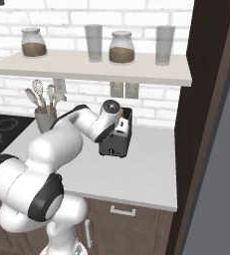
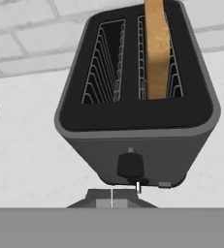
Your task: Start the toaster. Once the lever pops up, take the bread to the plate on the dining counter.
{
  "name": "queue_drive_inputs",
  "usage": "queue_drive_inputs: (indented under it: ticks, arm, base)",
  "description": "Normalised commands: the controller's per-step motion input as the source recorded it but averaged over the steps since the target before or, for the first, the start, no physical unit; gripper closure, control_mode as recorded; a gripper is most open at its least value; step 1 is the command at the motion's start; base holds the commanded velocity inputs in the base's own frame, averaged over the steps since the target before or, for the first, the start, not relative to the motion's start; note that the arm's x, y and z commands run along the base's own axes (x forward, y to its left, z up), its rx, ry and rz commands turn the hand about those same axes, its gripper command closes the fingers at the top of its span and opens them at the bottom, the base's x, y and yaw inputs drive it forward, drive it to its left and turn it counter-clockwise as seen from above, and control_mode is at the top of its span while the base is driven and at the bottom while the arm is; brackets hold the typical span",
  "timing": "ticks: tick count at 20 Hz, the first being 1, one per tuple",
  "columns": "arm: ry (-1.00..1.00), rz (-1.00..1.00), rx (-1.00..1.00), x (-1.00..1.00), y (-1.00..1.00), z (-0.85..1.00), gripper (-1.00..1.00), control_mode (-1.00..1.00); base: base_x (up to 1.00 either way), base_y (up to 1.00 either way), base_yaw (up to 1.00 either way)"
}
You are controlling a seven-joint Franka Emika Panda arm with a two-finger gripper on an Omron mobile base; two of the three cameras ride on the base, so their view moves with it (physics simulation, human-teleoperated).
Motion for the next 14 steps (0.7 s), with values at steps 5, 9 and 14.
queue_drive_inputs:
  ticks: [5,9,14]
  arm:
    - [0.00,0.00,0.00,0.03,0.00,-0.09,1.00,-1.00]
    - [0.00,0.00,0.00,0.00,0.00,-0.20,1.00,-1.00]
    - [0.00,0.01,0.00,0.04,0.00,-0.10,1.00,-1.00]
  base:
    - [0.00,0.00,0.00]
    - [0.00,0.00,0.00]
    - [0.00,0.00,0.00]
